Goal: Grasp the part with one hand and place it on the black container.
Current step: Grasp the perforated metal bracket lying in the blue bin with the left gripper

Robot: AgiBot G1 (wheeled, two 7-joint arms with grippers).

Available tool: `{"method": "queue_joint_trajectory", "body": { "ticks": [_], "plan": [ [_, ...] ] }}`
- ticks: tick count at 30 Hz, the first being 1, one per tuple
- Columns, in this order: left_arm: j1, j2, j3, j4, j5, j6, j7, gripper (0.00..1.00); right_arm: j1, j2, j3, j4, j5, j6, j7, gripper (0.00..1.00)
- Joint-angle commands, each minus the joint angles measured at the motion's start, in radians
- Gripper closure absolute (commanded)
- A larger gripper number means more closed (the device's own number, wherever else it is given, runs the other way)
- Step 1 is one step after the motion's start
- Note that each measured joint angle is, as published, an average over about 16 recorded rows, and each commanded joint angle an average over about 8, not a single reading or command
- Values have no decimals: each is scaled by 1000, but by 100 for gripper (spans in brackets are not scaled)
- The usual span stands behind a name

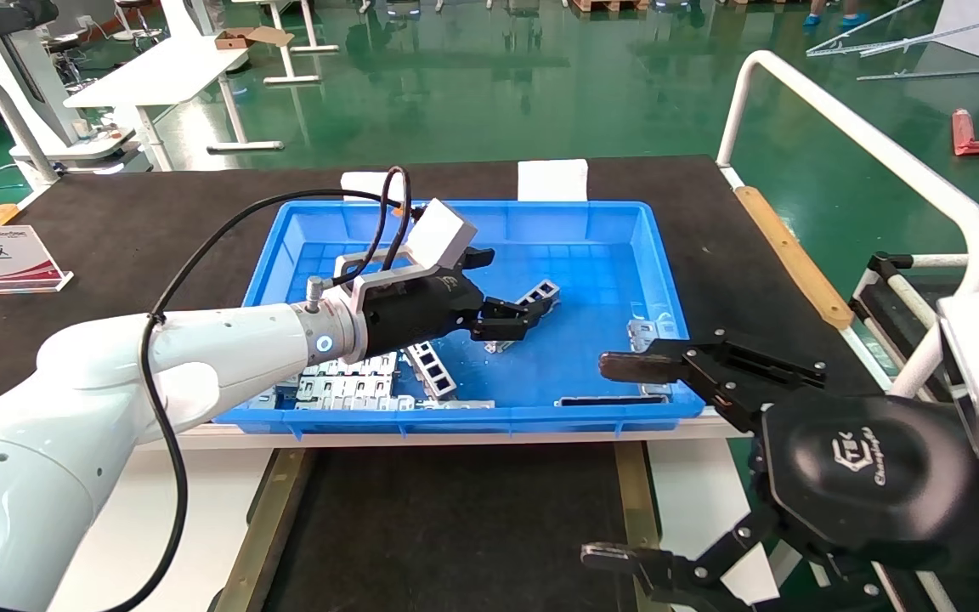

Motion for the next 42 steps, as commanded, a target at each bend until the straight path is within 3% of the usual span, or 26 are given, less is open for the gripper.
{"method": "queue_joint_trajectory", "body": {
  "ticks": [1,18,19,21,27,28,42],
  "plan": [
    [3,8,16,6,-5,-23,4,0,0,0,0,0,0,0,0,0],
    [55,8,253,-86,-122,-225,-96,0,0,0,0,0,0,0,0,0],
    [57,8,266,-89,-130,-231,-101,4,0,0,0,0,0,0,0,1],
    [59,8,290,-95,-146,-243,-110,20,0,0,0,0,0,0,0,21],
    [63,7,355,-106,-193,-274,-126,92,0,0,0,0,0,0,0,96],
    [64,7,364,-108,-201,-279,-127,97,0,0,0,0,0,0,0,100],
    [73,5,469,-122,-308,-335,-125,100,0,0,-1,0,0,0,0,100]
  ]
}}
